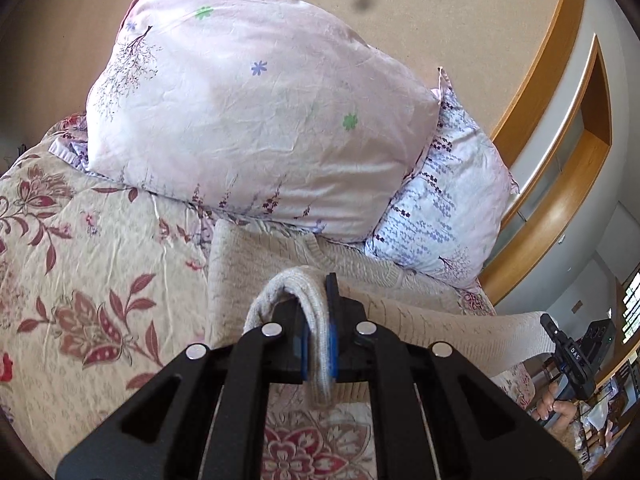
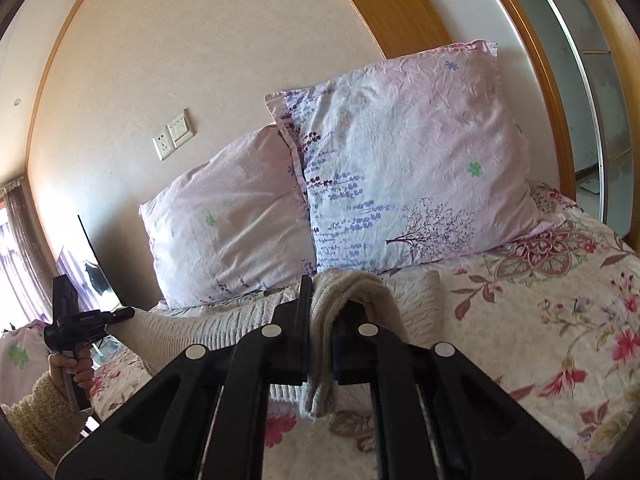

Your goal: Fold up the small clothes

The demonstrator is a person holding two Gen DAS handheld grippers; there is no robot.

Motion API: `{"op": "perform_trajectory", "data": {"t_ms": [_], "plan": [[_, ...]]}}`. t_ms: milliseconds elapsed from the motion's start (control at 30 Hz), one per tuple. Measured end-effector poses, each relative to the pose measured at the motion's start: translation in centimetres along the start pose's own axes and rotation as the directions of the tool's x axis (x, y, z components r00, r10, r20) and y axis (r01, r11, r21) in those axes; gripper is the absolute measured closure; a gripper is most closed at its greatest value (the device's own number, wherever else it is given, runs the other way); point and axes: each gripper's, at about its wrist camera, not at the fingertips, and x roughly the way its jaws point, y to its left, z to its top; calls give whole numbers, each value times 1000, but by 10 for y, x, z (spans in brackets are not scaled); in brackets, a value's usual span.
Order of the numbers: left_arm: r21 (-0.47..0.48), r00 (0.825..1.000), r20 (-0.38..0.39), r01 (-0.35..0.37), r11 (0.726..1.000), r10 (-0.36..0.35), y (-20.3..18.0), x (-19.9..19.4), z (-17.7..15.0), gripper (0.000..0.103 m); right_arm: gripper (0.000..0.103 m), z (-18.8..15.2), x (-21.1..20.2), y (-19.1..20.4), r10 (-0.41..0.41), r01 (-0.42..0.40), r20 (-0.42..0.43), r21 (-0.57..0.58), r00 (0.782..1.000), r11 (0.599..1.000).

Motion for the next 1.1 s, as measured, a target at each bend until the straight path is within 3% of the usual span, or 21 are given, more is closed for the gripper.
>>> {"op": "perform_trajectory", "data": {"t_ms": [167,400,700,733,800,867,933,1100], "plan": [[-30,998,-25,-50,998,50,10,54,19,97,95,13,53,-21,-47,50,-50,57,998,997],[-156,987,-144,-99,983,76,44,133,18,96,95,-8,140,-84,-71,156,-267,313,961,937],[-294,982,-188,-81,952,26,69,162,12,95,94,-20,182,-118,-27,191,-337,465,941,864],[-318,983,-183,-74,945,15,72,163,14,93,92,-19,185,-120,-10,182,-334,488,943,854],[-376,985,-170,-50,925,-16,78,165,16,79,80,-18,191,-125,21,161,-320,533,947,831],[-432,988,-144,-18,902,-49,81,166,20,68,59,-15,195,-129,46,135,-291,570,956,811],[-458,990,-125,-4,889,-61,83,165,23,62,54,-12,197,-129,55,114,-264,581,963,806],[-424,994,-103,-11,905,-37,78,158,27,51,50,-7,195,-125,22,128,-260,546,965,828]]}}
